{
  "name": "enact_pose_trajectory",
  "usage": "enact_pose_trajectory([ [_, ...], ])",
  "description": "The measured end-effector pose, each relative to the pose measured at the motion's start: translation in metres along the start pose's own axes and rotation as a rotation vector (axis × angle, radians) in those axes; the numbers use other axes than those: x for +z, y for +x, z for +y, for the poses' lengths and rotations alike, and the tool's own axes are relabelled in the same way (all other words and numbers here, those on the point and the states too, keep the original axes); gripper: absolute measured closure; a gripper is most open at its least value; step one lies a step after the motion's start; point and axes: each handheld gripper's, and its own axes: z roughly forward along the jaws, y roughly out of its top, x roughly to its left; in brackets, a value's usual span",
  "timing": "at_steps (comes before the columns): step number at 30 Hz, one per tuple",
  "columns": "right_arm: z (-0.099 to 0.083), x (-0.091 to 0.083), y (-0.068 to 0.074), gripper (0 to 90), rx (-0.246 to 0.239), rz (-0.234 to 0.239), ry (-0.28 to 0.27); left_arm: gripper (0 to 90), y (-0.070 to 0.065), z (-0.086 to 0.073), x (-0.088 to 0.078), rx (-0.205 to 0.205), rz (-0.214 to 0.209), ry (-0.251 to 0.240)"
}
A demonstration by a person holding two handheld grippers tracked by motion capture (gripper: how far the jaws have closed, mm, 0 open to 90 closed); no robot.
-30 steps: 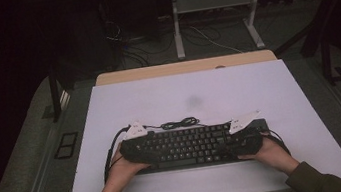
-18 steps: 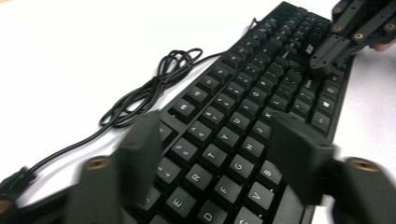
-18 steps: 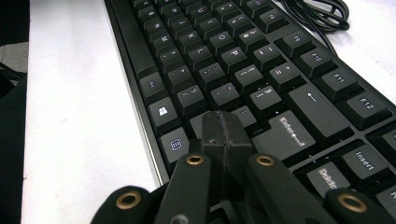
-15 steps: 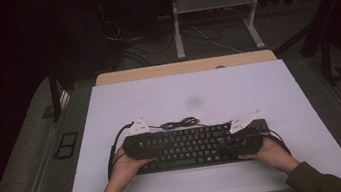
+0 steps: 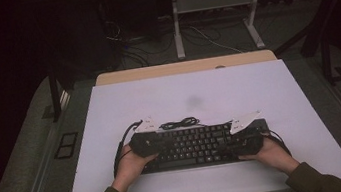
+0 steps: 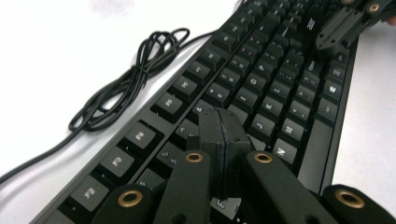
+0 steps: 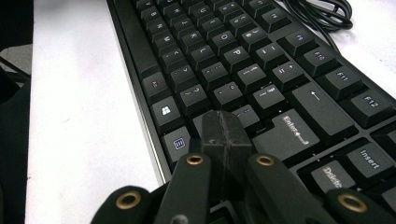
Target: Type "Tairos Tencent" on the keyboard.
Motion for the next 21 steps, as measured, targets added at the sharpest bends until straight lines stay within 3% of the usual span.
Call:
enact_pose_trajectory([
  [14,-0.0001,0.0,0.0002,89.2,0.001,0.002,-0.001,89.3,0.0005,-0.0041,0.0061,0.005,0.016,0.042],
  [21,-0.0002,0.0,0.0001,89.2,0.001,0.002,-0.001,89.3,0.0006,-0.0032,0.0036,-0.006,0.007,0.021],
])
